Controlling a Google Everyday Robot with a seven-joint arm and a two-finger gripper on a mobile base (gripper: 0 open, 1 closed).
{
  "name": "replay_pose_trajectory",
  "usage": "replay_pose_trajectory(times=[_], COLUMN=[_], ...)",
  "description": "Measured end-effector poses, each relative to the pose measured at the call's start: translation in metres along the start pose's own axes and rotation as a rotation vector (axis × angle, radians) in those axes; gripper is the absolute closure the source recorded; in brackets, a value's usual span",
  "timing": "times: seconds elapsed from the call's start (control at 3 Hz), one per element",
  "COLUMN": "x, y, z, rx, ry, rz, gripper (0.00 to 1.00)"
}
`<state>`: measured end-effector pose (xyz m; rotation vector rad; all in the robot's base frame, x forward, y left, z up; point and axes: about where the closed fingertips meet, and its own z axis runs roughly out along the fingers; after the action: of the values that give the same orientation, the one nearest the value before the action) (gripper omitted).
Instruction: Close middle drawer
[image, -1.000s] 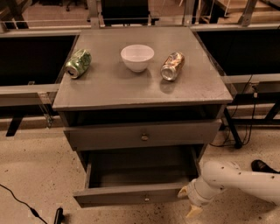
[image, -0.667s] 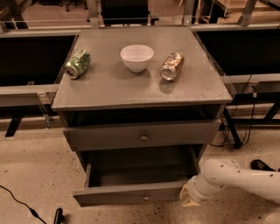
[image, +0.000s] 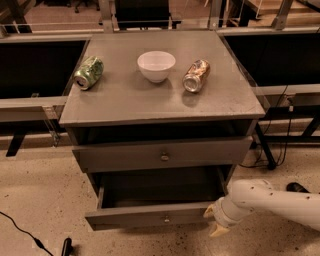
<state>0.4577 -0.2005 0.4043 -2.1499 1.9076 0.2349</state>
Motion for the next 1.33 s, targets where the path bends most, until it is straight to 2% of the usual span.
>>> replay_pose_trajectory(times=[0.33, 0.67, 1.0, 1.33], x=[-0.0004, -0.0019, -0.0036, -0.0043], y=[-0.004, -0.0028, 0.0013, 0.0011], z=[0.0041, 0.004, 0.0042, 0.004], rx=[0.005, 0.009, 0.009, 0.012], ry=[0.0, -0.001, -0.001, -0.002], rz=[-0.005, -0.005, -0.005, -0.006], gripper=[0.19, 0.0, 0.0, 0.19])
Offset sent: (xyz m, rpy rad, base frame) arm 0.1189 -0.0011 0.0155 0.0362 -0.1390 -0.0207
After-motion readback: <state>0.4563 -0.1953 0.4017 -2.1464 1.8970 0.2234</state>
